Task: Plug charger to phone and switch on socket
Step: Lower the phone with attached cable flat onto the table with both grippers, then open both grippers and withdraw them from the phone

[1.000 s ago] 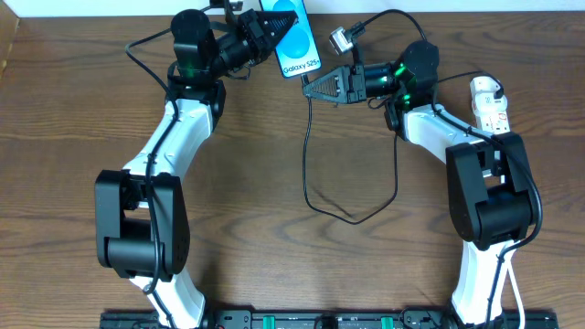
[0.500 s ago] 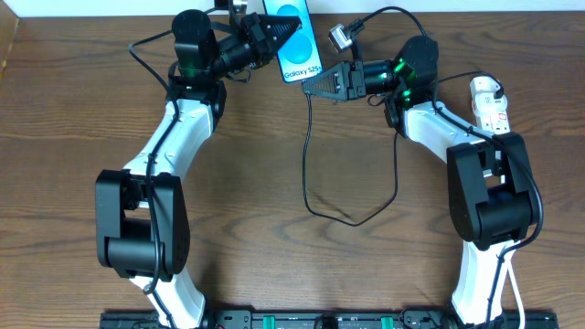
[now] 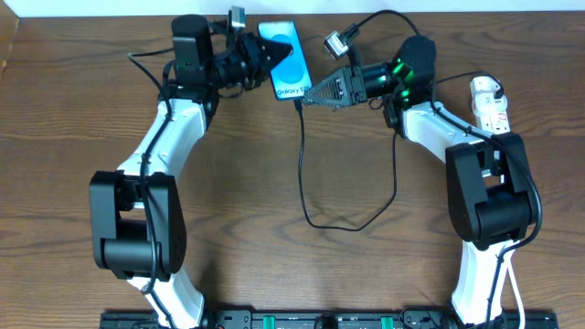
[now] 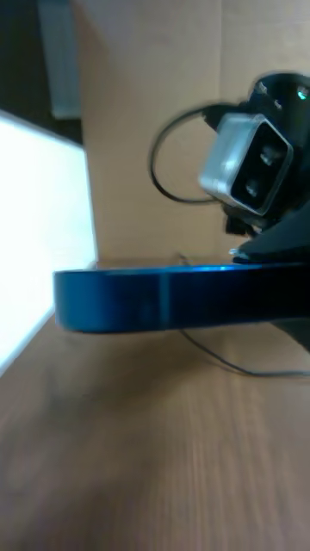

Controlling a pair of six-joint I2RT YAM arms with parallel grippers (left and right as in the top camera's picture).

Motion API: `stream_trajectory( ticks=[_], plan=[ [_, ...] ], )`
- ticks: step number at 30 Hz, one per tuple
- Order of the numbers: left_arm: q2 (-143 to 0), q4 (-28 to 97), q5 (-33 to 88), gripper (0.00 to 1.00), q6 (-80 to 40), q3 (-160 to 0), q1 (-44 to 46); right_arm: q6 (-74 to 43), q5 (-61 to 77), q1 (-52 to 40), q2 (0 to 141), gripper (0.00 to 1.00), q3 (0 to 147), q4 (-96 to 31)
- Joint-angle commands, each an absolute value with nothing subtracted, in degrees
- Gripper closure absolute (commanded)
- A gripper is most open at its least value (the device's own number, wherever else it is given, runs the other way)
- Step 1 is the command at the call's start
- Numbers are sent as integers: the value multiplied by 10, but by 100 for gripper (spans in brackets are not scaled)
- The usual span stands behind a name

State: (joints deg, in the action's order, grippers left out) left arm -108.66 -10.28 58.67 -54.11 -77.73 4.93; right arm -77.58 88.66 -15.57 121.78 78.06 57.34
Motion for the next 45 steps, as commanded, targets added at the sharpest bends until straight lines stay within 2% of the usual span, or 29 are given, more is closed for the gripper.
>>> stream_trajectory(
  ticks=[1,5,12,18,25,30,35,43,45],
  plan=[
    [-1075,-49,596,93,-426,-778,46,-733,893,-153,1202,16,795,568],
    [-1075,67,595,93,-319,-778,46,-686,894,-151,1202,1,795,508],
    [-1075,202,595,93,-175,-777,44,-577,889,-149,1202,1,795,382],
    [-1076,207,595,93,-169,-769,41,-474,870,-149,1202,1,794,278],
    [-1076,206,595,93,-170,-769,30,-336,806,-141,1202,1,794,96],
    [-1080,205,593,93,-170,-769,27,-305,759,-133,1202,1,794,35],
    [-1114,206,594,93,-171,-769,28,-299,733,-136,1202,1,794,26],
    [-1171,200,592,93,-172,-769,28,-207,569,-145,1200,1,809,-144],
    [-1173,201,583,93,-172,-769,28,-172,462,-147,1188,1,832,-236]
  ],
)
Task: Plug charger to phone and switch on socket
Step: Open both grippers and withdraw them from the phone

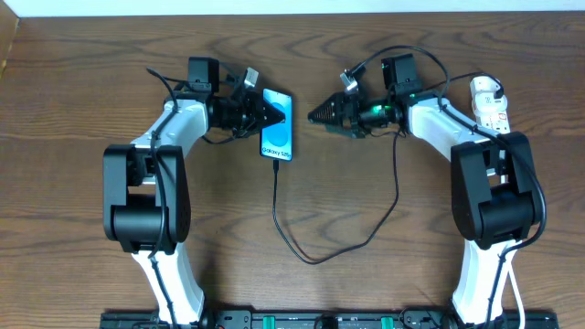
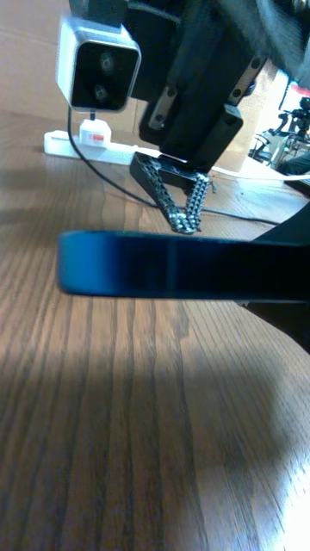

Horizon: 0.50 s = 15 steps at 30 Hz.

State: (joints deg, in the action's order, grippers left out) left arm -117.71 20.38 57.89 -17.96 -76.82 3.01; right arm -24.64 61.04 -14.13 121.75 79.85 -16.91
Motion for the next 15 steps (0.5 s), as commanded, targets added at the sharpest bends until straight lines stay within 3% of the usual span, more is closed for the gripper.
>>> stream_trajectory(
  ticks=[1,8,15],
  plan=[
    [-1173,201,577,93,-172,-769,28,-156,408,-150,1180,1,846,-274],
    [-1176,206,532,93,-172,-769,28,-130,130,-186,1125,1,922,-407],
    [-1207,205,533,93,-172,-769,28,-126,100,-200,1103,1,922,-416]
  ],
)
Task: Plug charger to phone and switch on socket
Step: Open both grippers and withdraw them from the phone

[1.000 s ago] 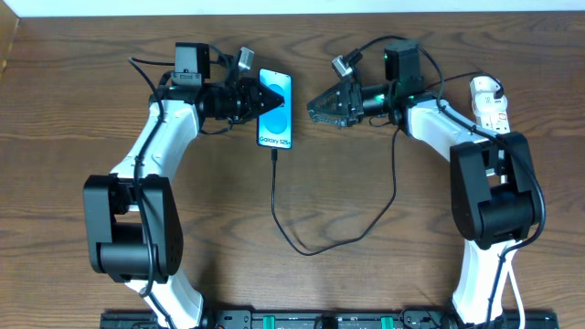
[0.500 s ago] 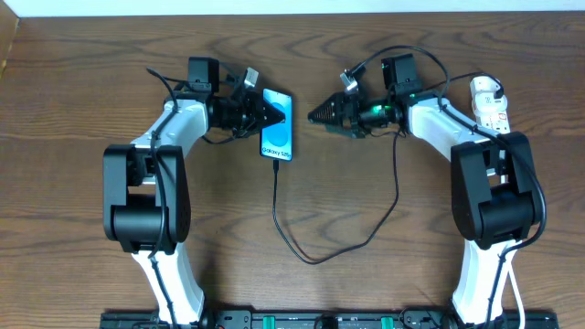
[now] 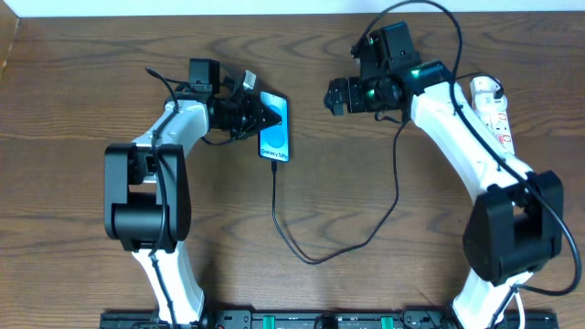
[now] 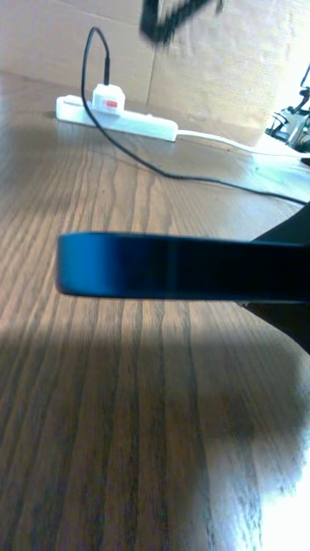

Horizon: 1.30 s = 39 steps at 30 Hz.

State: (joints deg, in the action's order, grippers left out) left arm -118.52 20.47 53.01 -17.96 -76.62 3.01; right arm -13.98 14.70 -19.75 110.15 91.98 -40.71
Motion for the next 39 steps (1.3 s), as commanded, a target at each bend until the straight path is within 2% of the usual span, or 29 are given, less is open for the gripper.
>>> stream_trajectory(
  ticks=[1,5,11,17,27,33,34,39],
  plan=[
    [-1210,205,533,93,-172,-769,28,-126,100,-200,1103,4,922,-419],
    [-1212,202,532,93,-172,-769,28,-126,100,-200,1103,13,922,-425],
    [-1215,199,528,93,-172,-768,29,-126,105,-200,1103,17,922,-424],
    [-1224,205,468,93,-195,-768,29,-126,109,-200,1103,15,922,-421],
    [-1247,205,468,92,-198,-768,29,-126,109,-200,1103,14,922,-420],
    [-1247,205,468,83,-198,-768,29,-126,114,-200,1103,12,922,-420],
    [-1247,205,468,78,-198,-768,29,-126,117,-200,1103,11,922,-420],
    [-1247,205,467,69,-197,-768,28,-126,124,-200,1103,11,922,-420]
  ],
)
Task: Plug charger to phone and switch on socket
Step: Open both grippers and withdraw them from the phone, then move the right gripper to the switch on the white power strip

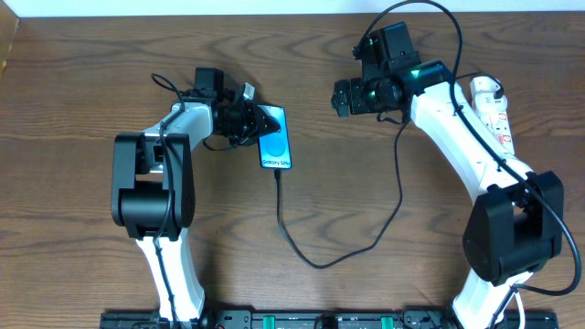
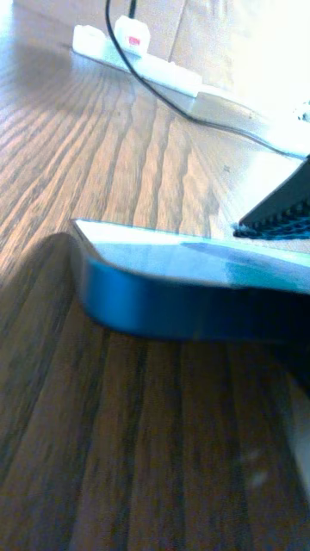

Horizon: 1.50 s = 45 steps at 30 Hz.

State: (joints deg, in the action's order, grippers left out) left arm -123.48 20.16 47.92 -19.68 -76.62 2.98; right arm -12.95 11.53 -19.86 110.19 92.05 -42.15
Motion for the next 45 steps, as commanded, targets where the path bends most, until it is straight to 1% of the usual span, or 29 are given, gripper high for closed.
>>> stream_trajectory(
  ticks=[1,2,4,9,12,15,24,26,29,33,35,36,39,40,43,45],
  plan=[
    [-1247,206,456,68,-198,-768,28,-126,124,-200,1103,11,922,-420],
    [-1247,208,447,64,-198,-768,28,-126,124,-200,1103,10,922,-420],
    [-1247,210,428,59,-198,-768,28,-126,124,-200,1103,10,922,-420],
    [-1247,227,366,53,-198,-768,28,-126,126,-200,1103,10,922,-420],
    [-1247,240,316,52,-197,-768,28,-126,130,-200,1103,10,922,-420],
    [-1247,244,295,52,-197,-768,27,-126,137,-200,1103,10,922,-420],
    [-1247,246,290,52,-197,-768,2,-126,142,-199,1103,11,922,-421],
    [-1246,248,290,49,-191,-768,-10,-126,152,-199,1103,13,922,-421],
    [-1233,256,290,48,-190,-770,-24,-126,160,-198,1103,15,922,-422],
    [-1187,276,284,46,-173,-775,-39,-126,180,-186,1101,24,922,-423],
    [-1152,285,273,46,-171,-776,-42,-126,197,-171,1096,32,922,-426],
    [-1128,287,274,46,-166,-776,-42,-125,207,-160,1092,37,922,-430],
    [-1063,289,274,46,-165,-776,-40,-119,235,-121,1078,48,922,-442],
    [-1042,291,274,46,-165,-776,-39,-119,239,-107,1072,55,922,-447],
    [-980,299,274,46,-165,-776,-34,-117,239,-58,1053,81,922,-469],
    [-948,306,274,46,-165,-776,-29,-115,239,-22,1043,94,922,-483]
  ],
)
